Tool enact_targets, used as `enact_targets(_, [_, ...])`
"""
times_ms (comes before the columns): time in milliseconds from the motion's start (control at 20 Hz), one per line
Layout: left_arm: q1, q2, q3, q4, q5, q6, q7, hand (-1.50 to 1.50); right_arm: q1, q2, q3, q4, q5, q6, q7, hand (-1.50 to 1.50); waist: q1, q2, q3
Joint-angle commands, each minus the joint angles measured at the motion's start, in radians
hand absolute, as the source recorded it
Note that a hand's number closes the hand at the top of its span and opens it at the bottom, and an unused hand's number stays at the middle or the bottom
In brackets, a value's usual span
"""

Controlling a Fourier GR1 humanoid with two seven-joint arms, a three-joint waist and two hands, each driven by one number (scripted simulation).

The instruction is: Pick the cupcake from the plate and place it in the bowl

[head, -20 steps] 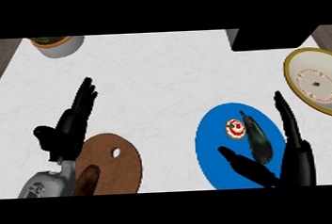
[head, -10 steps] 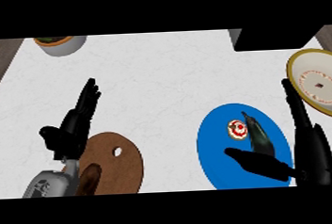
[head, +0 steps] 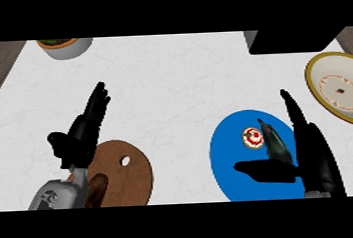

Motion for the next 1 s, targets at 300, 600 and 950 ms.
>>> enact_targets(300, [-0.035,0.005,0.095,-0.031,-0.007,-0.068,0.068,0.0,0.073,0.046,-0.069,0.038,-0.077,0.014,-0.171,-1.5,-0.002,0.0,0.0])
enact_targets(600, [0.023,-0.04,0.085,0.019,-0.032,-0.09,-0.022,0.0,0.105,0.08,-0.097,0.054,-0.118,-0.011,-0.288,-1.5,-0.001,0.0,0.0])
enact_targets(950, [0.049,-0.068,0.074,-0.017,-0.087,-0.079,-0.008,0.0,0.138,0.09,-0.157,0.043,-0.234,0.031,-0.331,-1.5,0.0,0.0,0.0])
